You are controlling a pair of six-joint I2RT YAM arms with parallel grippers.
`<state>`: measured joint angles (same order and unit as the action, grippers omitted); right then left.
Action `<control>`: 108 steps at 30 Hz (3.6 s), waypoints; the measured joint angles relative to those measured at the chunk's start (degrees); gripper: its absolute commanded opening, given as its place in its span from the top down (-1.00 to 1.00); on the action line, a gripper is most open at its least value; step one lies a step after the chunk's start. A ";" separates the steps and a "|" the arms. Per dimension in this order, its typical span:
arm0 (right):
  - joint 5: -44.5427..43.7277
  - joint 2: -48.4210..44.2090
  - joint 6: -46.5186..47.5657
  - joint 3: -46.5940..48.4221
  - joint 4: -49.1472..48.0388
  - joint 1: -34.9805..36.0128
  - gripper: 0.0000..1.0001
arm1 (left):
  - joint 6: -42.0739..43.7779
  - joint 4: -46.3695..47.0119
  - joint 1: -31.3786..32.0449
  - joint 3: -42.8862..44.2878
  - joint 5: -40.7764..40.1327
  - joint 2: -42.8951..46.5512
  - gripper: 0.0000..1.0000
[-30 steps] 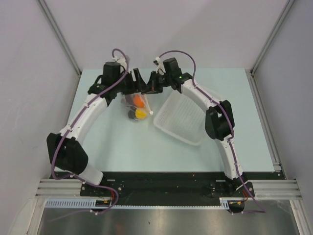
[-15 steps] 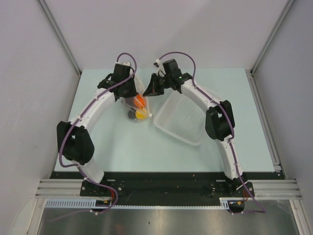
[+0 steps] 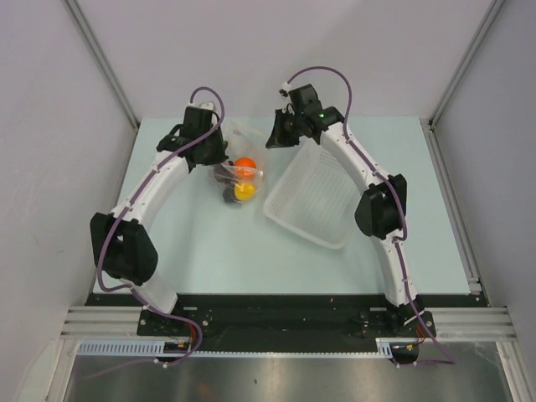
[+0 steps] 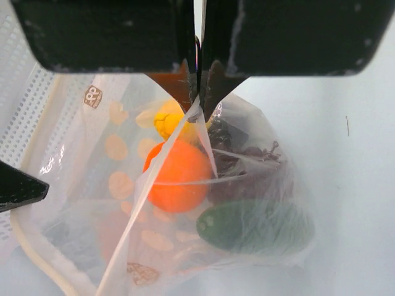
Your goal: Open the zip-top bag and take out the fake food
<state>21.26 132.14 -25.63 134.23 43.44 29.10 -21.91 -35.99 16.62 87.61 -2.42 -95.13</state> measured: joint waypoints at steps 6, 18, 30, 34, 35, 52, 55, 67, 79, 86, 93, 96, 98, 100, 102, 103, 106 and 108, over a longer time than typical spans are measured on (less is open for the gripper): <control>-4.96 0.61 2.45 1.66 2.38 0.37 0.67 | -0.02 -0.48 -1.14 -0.28 0.72 1.97 1.00; -7.87 1.64 4.81 4.76 7.74 2.62 0.26 | -0.04 1.88 -2.03 -1.46 9.27 2.16 1.00; -8.37 -2.32 4.70 4.96 7.43 8.20 0.14 | -0.07 3.32 -2.03 -2.56 10.71 2.16 1.00; -10.88 -2.45 4.83 4.79 8.00 8.22 -0.09 | -0.07 3.19 -2.03 -2.56 10.67 2.16 1.00; -11.61 -2.67 4.85 4.37 8.13 8.22 -0.11 | -0.07 3.23 -2.03 -2.56 10.64 2.16 1.00; -10.88 -9.29 5.73 1.31 4.39 11.89 0.43 | -0.87 3.30 -2.03 -2.60 10.82 3.02 1.00; -9.31 -7.39 5.51 1.36 2.91 11.89 0.35 | -1.75 3.78 -2.03 -3.61 11.30 3.56 1.00; -8.70 4.24 5.29 1.42 0.59 9.66 -0.50 | -3.43 4.83 -2.03 -6.32 13.16 5.03 0.99; -13.84 5.64 8.74 0.13 -3.06 10.62 -0.68 | -4.26 5.46 -2.03 -6.29 15.26 4.76 1.00; -18.16 8.61 10.16 0.00 -3.02 10.99 -0.86 | -4.57 5.49 -1.99 -6.29 16.22 4.55 1.00; -19.41 12.39 10.25 0.28 -3.48 12.07 -0.60 | -4.59 5.46 -1.99 -6.29 16.81 2.71 1.00; -19.96 13.05 10.21 0.92 -3.65 12.00 -0.12 | -4.59 5.46 -1.99 -6.29 16.81 2.45 1.00; -19.98 13.29 9.92 1.31 -4.09 11.85 0.07 | -4.57 5.51 -2.01 -6.29 16.83 2.45 1.00; -19.89 13.38 9.64 1.31 -4.35 11.74 0.28 | -4.55 5.49 -2.03 -6.29 16.83 2.45 1.00; -19.71 13.38 9.60 1.33 -4.35 11.65 0.50 | -4.57 5.49 -2.03 -6.29 16.83 2.45 1.00; -19.52 13.38 9.62 1.40 -4.35 11.63 0.55 | -4.55 5.49 -2.03 -6.29 16.85 2.45 1.00; -18.73 12.87 9.53 1.42 -4.15 11.52 0.68 | -4.52 5.46 -2.03 -6.29 16.83 2.45 1.00; -17.94 11.98 9.31 1.36 -3.91 11.41 0.72 | -4.37 5.44 -2.03 -6.29 16.59 2.45 1.00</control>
<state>3.31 144.11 -16.32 135.59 39.53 40.51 -26.28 -30.55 14.59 81.32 14.17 -92.68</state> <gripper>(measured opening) 0.610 0.006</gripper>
